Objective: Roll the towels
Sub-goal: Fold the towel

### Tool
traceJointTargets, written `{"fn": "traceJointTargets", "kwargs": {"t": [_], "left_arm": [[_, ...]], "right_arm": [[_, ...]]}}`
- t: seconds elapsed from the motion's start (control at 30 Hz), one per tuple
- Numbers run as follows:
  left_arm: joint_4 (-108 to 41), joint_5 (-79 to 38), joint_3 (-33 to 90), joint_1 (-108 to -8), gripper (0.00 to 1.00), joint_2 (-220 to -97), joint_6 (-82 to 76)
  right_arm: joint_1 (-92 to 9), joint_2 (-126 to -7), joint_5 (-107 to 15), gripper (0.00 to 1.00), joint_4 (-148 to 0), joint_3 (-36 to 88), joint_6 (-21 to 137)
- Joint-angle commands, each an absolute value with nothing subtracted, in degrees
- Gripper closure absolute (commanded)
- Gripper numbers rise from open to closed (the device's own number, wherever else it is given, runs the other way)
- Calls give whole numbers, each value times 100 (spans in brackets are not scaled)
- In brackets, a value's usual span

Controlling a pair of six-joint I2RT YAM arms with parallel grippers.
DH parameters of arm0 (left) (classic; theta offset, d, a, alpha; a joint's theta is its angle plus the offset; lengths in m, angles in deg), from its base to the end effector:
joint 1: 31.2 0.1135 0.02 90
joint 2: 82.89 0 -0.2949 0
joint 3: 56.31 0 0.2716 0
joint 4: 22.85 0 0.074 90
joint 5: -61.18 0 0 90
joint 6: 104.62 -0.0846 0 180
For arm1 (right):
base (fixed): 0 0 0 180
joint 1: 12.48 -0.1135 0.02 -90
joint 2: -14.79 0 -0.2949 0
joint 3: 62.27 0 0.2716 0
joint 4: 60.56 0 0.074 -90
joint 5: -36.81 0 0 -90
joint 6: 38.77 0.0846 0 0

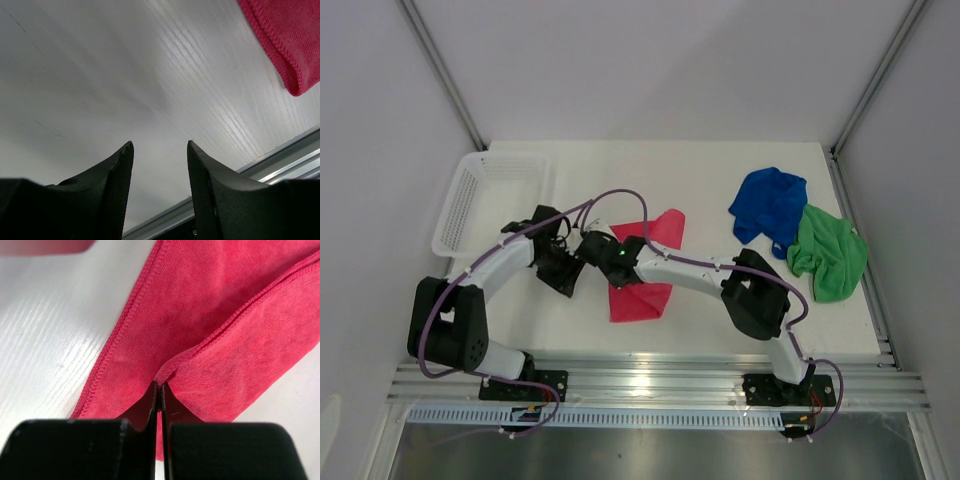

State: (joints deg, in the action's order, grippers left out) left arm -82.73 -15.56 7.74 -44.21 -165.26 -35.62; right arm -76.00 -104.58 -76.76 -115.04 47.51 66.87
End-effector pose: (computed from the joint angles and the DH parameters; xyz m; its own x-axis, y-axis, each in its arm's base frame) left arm 0.2593 -0.0798 0.1674 -0.7955 0.5418 -0.2714 0.5890 0.7965 -0.1363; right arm 0.2526 0.4313 0.1890 -0.5863 -0.6228 -0.5180 -0.6069 0.7613 -0.2284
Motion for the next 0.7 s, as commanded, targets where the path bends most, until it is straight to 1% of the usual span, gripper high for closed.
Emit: {"fn": "traceJointTargets", "kwargs": {"t": [0.0, 0.13, 0.47, 0.53, 0.67], "left_arm": [[-8070, -1423, 778, -4412, 49, -16393, -3607], [-8062, -1414, 805, -4412, 49, -16445, -3615], [-8114, -1238, 1006, -4166, 49, -16419, -3545], [-8132, -1229, 1068, -4131, 49, -16393, -3554], [-8141, -1264, 1174, -4087, 48, -16472, -3545]], "right_arm": [[-7725, -10097, -7472, 100, -11174, 4587, 6082], [-7874, -9798, -7489, 100, -10840, 4244, 5853], [-8042, -8533, -7340, 100, -9171, 2513, 5458], [-8042, -8426, -7148, 100, -9047, 2276, 5369], [-8077, -8478, -6831, 100, -8888, 2204, 5290]]}}
